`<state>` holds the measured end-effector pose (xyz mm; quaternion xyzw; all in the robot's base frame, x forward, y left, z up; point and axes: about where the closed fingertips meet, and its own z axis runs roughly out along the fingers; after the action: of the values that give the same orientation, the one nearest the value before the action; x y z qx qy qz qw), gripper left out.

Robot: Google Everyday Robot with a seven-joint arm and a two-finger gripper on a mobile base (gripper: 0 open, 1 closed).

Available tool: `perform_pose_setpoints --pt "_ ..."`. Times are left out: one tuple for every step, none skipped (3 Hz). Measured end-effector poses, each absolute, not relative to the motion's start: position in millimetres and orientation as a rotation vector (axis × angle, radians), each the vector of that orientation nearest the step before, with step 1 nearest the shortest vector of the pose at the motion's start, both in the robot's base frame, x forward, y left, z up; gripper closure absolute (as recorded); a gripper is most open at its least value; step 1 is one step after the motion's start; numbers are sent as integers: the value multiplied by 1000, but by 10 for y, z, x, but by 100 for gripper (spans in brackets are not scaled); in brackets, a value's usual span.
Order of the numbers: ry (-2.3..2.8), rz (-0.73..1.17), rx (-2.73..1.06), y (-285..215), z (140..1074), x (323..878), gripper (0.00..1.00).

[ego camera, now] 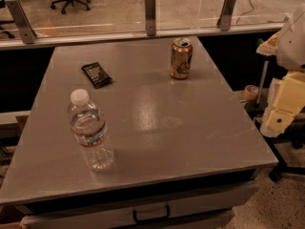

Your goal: Knock orange can over

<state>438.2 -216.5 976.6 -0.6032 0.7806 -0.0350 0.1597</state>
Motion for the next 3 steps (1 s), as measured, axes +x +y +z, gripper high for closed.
perform_pose_setpoints --pt "2230 -100 -1724 -2165 9767 4382 0" --pt "2179 -78 -1713 -2170 9720 4612 0" --pt "2092 -23 -1670 -2180 9596 5119 0"
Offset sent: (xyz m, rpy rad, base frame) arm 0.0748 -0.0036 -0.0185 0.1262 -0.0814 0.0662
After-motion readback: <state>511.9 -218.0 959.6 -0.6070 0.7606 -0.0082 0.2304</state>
